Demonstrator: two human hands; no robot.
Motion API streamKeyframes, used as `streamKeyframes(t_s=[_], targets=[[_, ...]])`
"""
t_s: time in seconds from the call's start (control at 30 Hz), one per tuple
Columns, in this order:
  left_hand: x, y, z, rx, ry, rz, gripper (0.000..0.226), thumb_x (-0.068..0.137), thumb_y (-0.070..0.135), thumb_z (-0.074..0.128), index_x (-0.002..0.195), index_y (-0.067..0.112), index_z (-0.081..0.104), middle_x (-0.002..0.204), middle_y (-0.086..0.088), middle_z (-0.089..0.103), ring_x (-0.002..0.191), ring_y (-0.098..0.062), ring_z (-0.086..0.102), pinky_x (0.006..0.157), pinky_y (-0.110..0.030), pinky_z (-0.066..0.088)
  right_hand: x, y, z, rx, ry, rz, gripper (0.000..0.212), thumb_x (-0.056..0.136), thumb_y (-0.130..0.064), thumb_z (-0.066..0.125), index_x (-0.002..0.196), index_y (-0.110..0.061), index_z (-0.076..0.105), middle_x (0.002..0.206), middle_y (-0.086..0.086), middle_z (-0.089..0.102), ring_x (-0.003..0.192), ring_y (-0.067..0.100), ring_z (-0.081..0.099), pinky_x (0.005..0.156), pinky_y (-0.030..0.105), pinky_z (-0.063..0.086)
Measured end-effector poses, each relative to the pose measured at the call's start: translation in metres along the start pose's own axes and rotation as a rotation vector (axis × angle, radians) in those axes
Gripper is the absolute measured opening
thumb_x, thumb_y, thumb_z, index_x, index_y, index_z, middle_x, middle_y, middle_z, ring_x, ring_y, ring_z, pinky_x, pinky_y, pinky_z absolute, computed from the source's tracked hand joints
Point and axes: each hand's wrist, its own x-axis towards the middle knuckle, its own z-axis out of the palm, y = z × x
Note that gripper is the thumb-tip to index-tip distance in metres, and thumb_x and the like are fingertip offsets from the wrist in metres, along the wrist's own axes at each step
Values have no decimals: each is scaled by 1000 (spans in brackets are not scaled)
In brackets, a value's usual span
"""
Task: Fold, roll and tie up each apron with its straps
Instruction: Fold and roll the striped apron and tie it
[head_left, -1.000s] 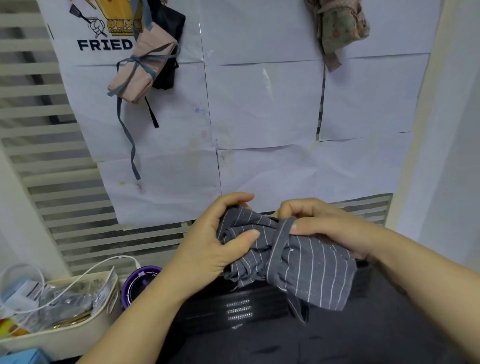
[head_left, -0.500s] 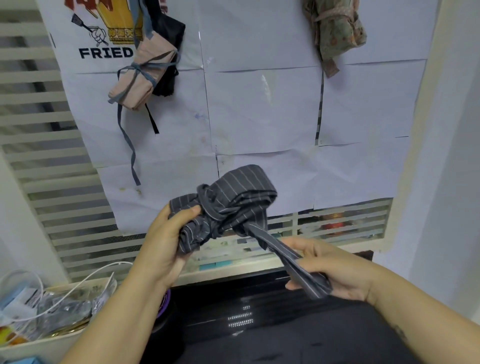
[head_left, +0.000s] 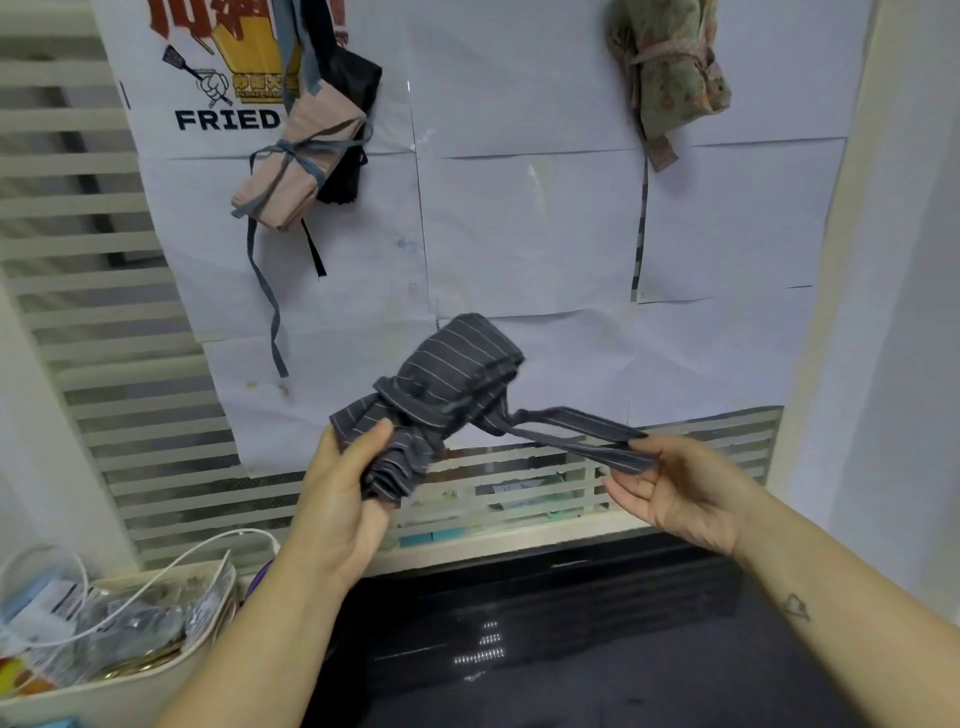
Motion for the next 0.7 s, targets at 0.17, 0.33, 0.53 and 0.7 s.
streamKeyframes(t_s=[0.17,0.33,0.53,0.7], targets=[[-18,0,7,258,-286,12,85,50,-14,70,122,29,56,102,-4,70,88,-17,69,69,-27,56,14,-37,24,-542,176,-160,13,87,-4,61,76,-13,60,72,2,57,64,12,41,53,22,40],[-42,0,17,778,-720,52,78,61,-3,69,116,50,55,112,9,66,98,-10,66,82,-21,50,14,-86,53,-1185,332,-463,16,91,-1,54,93,-13,66,90,6,66,70,14,55,49,15,36],[-35,-13,24,1153,-762,152,63,73,-4,64,104,49,53,109,18,63,97,-4,64,83,-24,51,-7,-110,108,-808,80,-469,9,95,-20,58,93,-13,64,88,6,68,50,6,49,51,14,42],[0,-14,16,1401,-719,589,73,77,7,58,117,62,32,126,32,36,123,4,39,103,-9,29,-34,-128,127,-682,-149,-535,26,92,-34,55,100,-10,60,90,6,68,73,15,69,64,22,56]])
